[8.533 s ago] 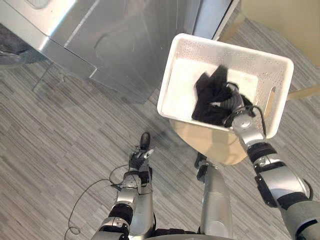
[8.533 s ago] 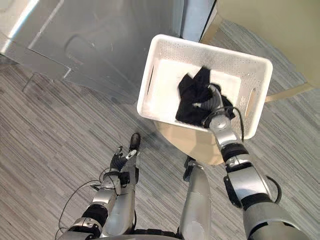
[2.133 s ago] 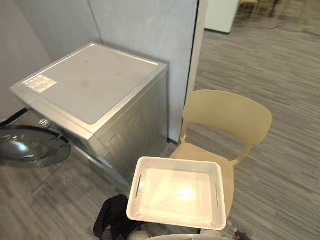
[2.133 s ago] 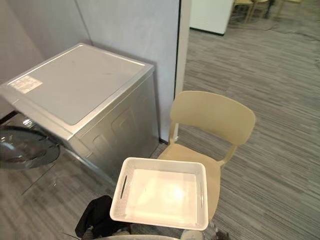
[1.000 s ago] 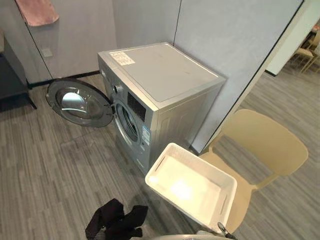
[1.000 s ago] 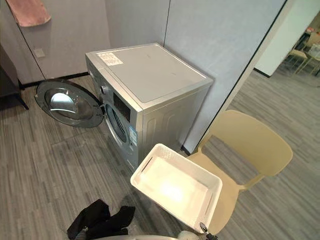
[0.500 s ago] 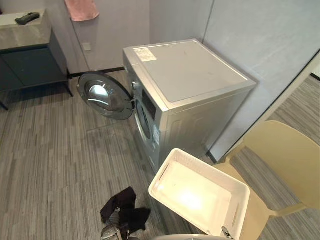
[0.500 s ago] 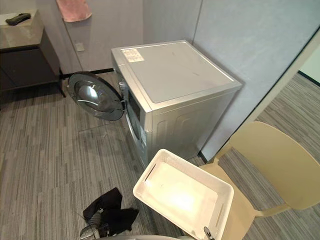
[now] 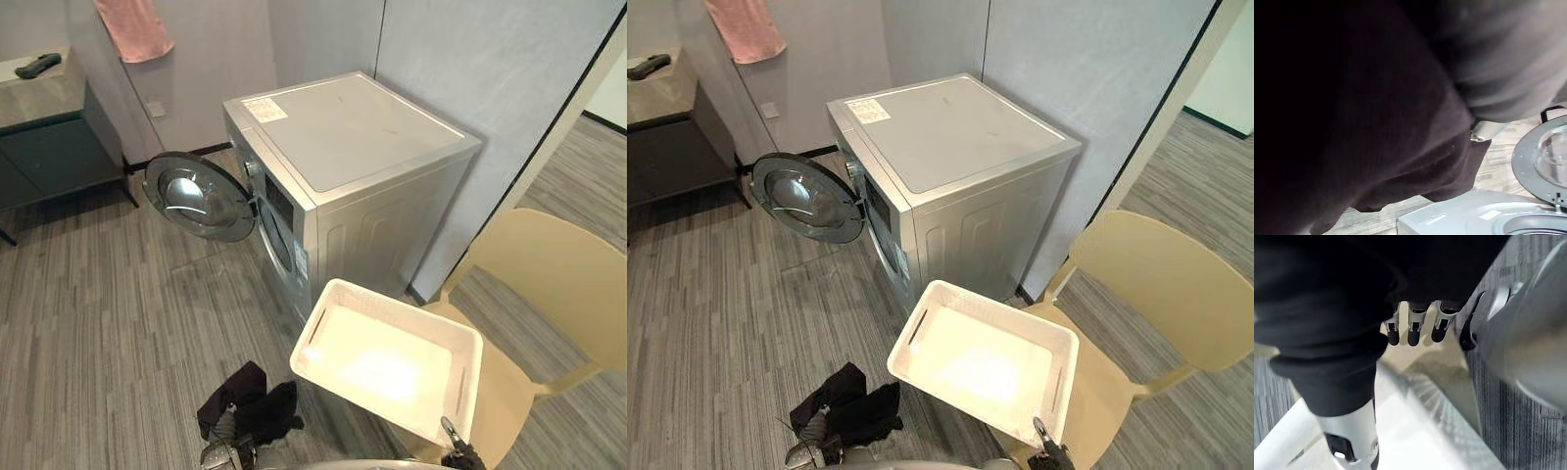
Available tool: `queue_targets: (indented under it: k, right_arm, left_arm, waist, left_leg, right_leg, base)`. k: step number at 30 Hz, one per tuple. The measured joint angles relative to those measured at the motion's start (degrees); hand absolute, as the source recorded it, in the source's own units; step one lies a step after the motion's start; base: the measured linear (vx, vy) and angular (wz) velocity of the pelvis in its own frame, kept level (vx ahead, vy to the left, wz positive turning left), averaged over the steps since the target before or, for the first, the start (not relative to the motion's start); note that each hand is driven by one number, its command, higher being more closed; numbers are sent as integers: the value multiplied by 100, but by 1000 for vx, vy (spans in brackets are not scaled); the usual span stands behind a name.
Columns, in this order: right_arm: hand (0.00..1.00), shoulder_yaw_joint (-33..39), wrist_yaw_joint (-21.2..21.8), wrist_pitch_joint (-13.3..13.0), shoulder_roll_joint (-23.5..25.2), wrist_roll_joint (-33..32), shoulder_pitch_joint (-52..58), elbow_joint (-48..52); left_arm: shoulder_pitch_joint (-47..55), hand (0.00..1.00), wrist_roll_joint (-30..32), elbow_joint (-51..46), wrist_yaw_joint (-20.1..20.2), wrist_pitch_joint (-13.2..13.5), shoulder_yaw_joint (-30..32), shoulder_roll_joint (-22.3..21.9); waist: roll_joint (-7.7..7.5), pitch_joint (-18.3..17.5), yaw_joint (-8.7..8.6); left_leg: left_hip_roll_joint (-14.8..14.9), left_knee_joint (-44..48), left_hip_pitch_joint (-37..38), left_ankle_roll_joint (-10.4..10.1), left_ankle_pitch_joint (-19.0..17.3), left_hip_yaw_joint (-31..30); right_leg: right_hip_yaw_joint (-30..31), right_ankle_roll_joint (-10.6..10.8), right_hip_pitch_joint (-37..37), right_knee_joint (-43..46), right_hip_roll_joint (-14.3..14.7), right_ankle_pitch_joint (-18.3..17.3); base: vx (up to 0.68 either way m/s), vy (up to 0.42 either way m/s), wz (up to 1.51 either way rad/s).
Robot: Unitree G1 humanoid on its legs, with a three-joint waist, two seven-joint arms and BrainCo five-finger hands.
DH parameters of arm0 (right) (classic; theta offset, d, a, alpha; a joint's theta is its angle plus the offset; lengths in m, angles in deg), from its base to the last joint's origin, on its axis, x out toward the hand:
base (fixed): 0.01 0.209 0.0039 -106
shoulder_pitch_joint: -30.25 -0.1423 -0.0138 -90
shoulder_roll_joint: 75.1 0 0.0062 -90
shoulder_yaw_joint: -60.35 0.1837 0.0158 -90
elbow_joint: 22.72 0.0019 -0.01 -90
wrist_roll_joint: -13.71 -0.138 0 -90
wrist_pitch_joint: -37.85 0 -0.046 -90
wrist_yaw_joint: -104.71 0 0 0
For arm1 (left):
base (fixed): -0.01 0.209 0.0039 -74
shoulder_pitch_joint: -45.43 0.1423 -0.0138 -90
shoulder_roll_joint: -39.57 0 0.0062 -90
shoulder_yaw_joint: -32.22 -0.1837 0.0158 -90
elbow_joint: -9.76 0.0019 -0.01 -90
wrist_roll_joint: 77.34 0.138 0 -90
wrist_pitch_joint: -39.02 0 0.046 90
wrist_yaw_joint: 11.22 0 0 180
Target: Pick up the laundry basket with both hands and put the clothes into the washing machine.
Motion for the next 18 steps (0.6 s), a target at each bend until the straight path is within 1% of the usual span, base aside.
queue_targets:
  k: [1,2,3,4,5,6,7,8,10,11,12,13,14,15,16,17,18]
  right_arm:
    - [0,118,9,39,-3,58,-15,-123]
    - [0,304,14,92,88,114,9,-313]
    - [0,471,19,121,146,150,91,-391]
    - [0,550,28,134,175,149,116,-392]
    - [0,681,36,196,212,153,230,-401]
    - [0,683,38,212,215,153,256,-399]
    - [0,675,43,251,234,156,284,-343]
    - [0,674,51,266,235,156,295,-297]
    - [0,567,99,344,223,255,328,-244]
    - [0,447,109,359,193,300,363,-165]
    - [0,264,125,360,139,340,406,-67]
    - [0,121,130,362,87,362,407,-29]
    - [0,46,132,361,69,375,401,0]
    - [0,-72,134,359,43,394,394,86]
    - [0,-222,142,354,13,450,383,165]
    - [0,-291,149,348,-8,506,382,177]
    - [0,-378,149,348,-46,580,381,177]
  left_arm:
    - [-2,100,-1,19,10,-3,-3,43]
    - [38,100,-3,29,5,-7,7,185]
    - [64,100,3,138,9,-11,2,294]
    - [61,100,4,176,11,-19,-13,320]
    - [65,100,8,255,12,-25,-83,373]
    - [60,100,10,256,17,-25,-142,382]
    - [46,100,11,257,18,-25,-321,380]
    - [43,100,12,257,20,-26,-403,382]
    - [14,100,13,256,19,-25,-659,380]
    - [11,100,13,256,18,-25,-777,356]
    - [36,100,13,264,18,-25,-856,310]
    - [68,100,13,264,17,-23,-950,286]
    - [69,100,13,264,16,-24,-972,283]
    - [76,100,12,263,15,-24,-975,261]
    - [95,100,12,262,13,-24,-973,242]
    - [107,100,9,257,11,-23,-969,238]
    - [122,100,9,243,10,-22,-961,239]
  waist:
    - [-87,-19,-2]
    - [-267,-43,-10]
    - [-304,-69,-45]
    - [-340,-93,-90]
    - [-323,-135,-124]
    - [-324,-136,-125]
    - [-300,-143,-120]
    - [-275,-144,-123]
    - [-224,-180,-107]
    - [-168,-213,-106]
    - [-76,-265,-107]
    - [-20,-291,-74]
    - [1,-280,-62]
    - [40,-282,-40]
    - [57,-274,-6]
    - [59,-273,-2]
    - [53,-273,19]
  left_leg:
    - [-41,-35,19,-132,-8,127]
    - [-156,-1,66,-154,-16,376]
    - [-220,25,86,-189,-42,446]
    - [-224,26,124,-219,-66,485]
    - [-252,15,139,-177,-132,609]
    - [-268,13,154,-137,-166,642]
    - [-310,-15,159,-100,-305,693]
    - [-320,-42,155,-100,-386,715]
    - [-397,-154,136,-52,-407,816]
    - [-414,-202,136,-51,-408,851]
    - [-421,-293,154,-15,-383,879]
    - [-422,-405,227,40,-346,963]
    - [-422,-478,289,80,-316,1011]
    - [-425,-570,385,108,-287,1045]
    - [-431,-702,520,126,-240,1094]
    - [-452,-752,577,156,-206,1109]
    - [-459,-823,653,181,-160,1113]
  right_leg:
    - [67,81,-10,-84,-61,51]
    - [229,162,0,-314,-222,270]
    - [311,184,65,-561,-307,548]
    - [308,215,122,-672,-335,698]
    - [314,286,144,-884,-397,1055]
    - [315,305,140,-938,-409,1174]
    - [303,339,77,-1008,-486,1408]
    - [296,339,38,-1022,-498,1517]
    - [264,333,-133,-1021,-565,1931]
    - [222,299,-193,-1018,-574,2109]
    - [58,127,-250,-997,-562,2355]
    - [-171,-22,-330,-898,-538,2542]
    - [-307,-92,-345,-825,-528,2596]
    - [-580,-228,-422,-628,-522,2700]
    - [-754,-304,-511,-382,-509,2756]
    - [-816,-313,-551,-237,-498,2753]
    - [-840,-369,-645,3,-471,2700]
  base:
    - [0,256,-64]
    - [-36,215,-60]
    - [-40,209,-54]
    - [-72,186,-47]
    - [-90,165,-35]
    - [-112,187,-43]
    - [-91,142,-24]
    - [-91,110,-24]
    - [-93,75,-15]
    - [-98,88,-10]
    - [-105,104,-10]
    - [-72,82,-8]
    - [-66,62,-7]
    - [-66,63,-8]
    - [-63,67,-7]
    - [-37,70,-7]
    - [-7,37,-2]
